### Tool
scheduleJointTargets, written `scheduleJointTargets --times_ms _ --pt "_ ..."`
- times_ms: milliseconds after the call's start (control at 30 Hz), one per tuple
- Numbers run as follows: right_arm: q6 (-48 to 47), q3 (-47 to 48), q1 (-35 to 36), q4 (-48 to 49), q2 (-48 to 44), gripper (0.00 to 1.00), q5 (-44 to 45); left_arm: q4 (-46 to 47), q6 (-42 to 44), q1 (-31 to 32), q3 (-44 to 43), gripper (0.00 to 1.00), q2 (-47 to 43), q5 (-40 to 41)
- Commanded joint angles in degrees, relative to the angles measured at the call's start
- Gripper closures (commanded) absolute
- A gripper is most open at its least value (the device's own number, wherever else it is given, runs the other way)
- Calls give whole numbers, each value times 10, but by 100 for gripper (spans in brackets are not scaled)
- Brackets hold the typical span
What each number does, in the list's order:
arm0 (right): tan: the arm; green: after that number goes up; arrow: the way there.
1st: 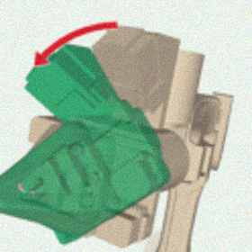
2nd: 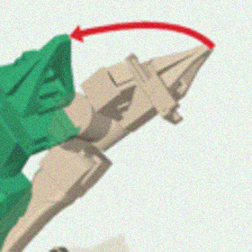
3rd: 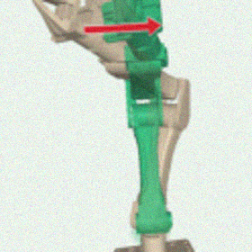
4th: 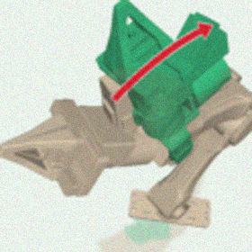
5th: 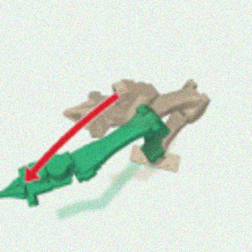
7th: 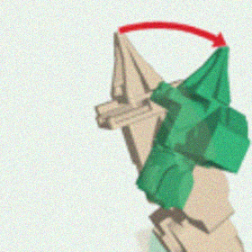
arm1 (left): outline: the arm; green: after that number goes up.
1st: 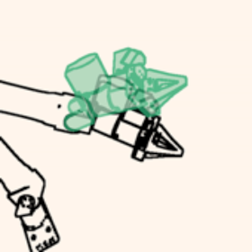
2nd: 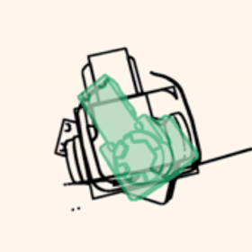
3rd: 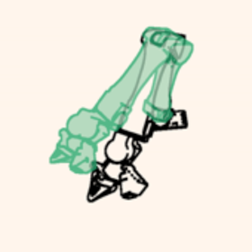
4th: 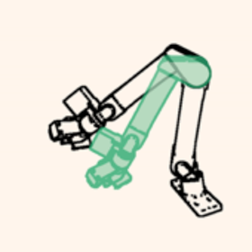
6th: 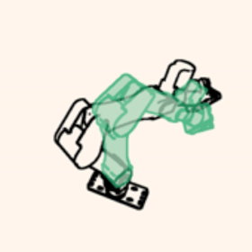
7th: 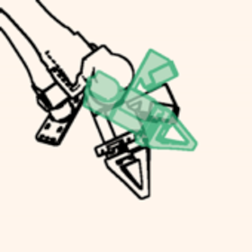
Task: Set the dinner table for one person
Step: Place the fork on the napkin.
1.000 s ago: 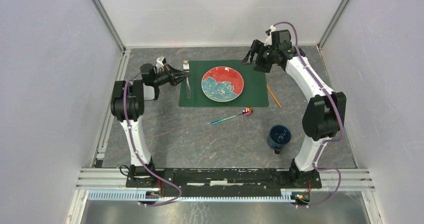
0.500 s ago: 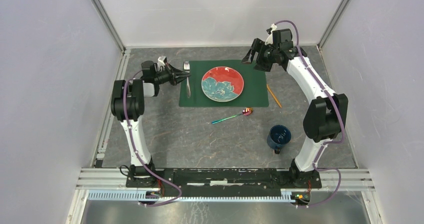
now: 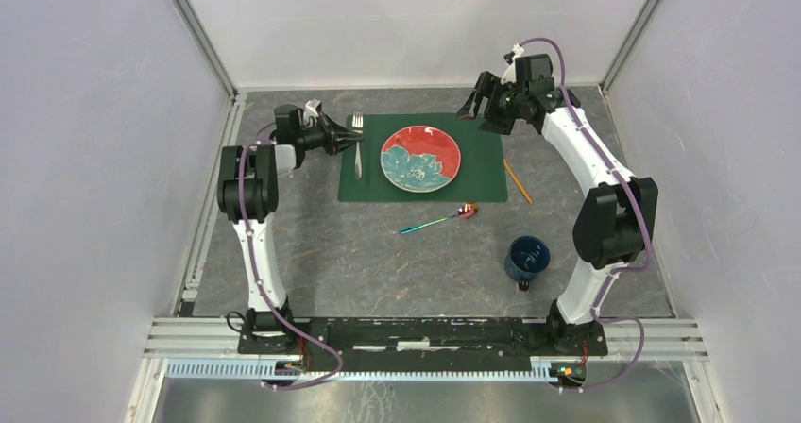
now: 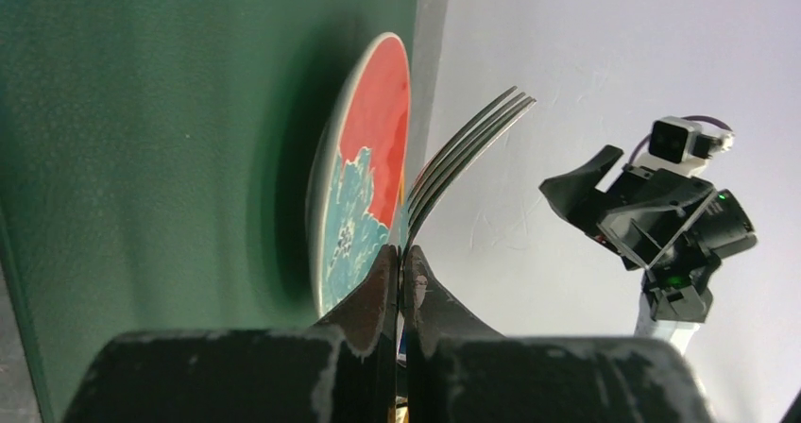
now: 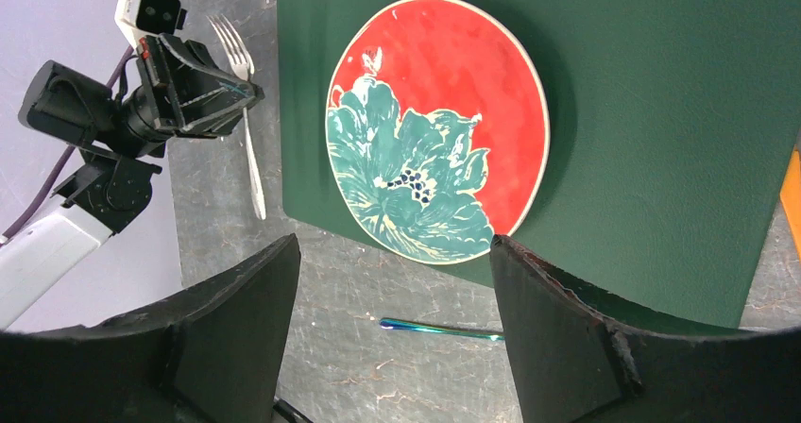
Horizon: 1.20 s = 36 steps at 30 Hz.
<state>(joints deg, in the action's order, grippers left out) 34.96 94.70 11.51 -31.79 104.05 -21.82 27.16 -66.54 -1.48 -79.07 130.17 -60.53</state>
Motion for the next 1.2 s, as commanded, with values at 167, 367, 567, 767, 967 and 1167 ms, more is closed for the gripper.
scheduleJointTargets --times_ms 167,367,567,767,967,1167 --pt "7 10 -2 14 -25 20 5 -142 112 6 -55 98 20 -15" --pt "8 11 -4 14 -27 20 7 -171 124 6 -72 98 35 -14" --pt "10 3 -3 15 -31 20 9 -179 121 6 -91 98 54 -17" --pt "11 -4 -3 16 -33 20 12 -185 116 6 -115 98 70 -18" --pt "12 -5 -3 18 -31 20 13 -192 115 6 -139 98 84 -16" --pt "13 -3 -2 18 -29 20 13 -204 116 6 -157 98 96 -14"
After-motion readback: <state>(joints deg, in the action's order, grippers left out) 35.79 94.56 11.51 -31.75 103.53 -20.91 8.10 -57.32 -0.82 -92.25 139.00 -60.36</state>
